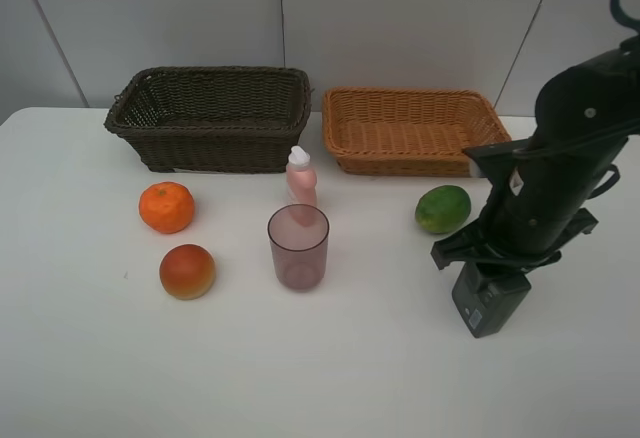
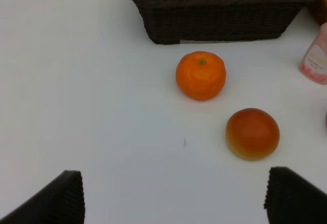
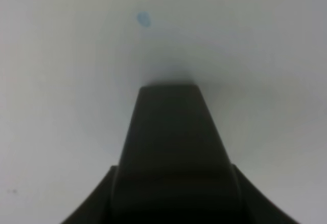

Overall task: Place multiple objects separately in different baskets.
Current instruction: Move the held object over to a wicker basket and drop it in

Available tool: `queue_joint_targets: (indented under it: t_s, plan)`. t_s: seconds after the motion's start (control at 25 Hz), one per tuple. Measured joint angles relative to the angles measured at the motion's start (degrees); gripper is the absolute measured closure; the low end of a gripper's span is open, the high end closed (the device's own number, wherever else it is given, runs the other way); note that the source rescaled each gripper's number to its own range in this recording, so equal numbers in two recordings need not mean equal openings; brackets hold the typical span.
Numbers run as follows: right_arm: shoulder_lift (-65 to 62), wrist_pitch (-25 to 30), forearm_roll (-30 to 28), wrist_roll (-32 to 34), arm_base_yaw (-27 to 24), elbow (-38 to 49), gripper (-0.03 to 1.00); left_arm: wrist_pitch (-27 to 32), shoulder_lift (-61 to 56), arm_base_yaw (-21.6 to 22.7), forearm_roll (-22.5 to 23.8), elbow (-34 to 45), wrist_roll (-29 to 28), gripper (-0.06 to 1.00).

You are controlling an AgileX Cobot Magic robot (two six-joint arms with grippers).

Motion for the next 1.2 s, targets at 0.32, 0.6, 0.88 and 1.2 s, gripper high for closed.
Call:
queue_joint_targets:
  t_s: [0.32, 0.6, 0.88, 1.2]
  plan:
    - [0.00, 0.16, -0.05, -0.06, 0.00, -0.07, 0.88, 0.00, 0.00, 0.00, 0.00, 0.00, 0.00, 0.02]
    - [0.00, 0.16, -0.05, -0.06, 0.00, -0.07, 0.88, 0.00, 0.00, 0.00, 0.00, 0.00, 0.00, 0.02]
    - [0.00, 0.26, -0.05, -0.06, 0.00, -0.07, 0.88, 0.00, 0.00, 0.00, 0.00, 0.00, 0.00, 0.02]
    - [-4.93, 3.42, -0.56, -0.17, 0.00, -0.37, 0.89, 0.00, 0.00, 0.00, 0.00, 0.00, 0.00, 0.02]
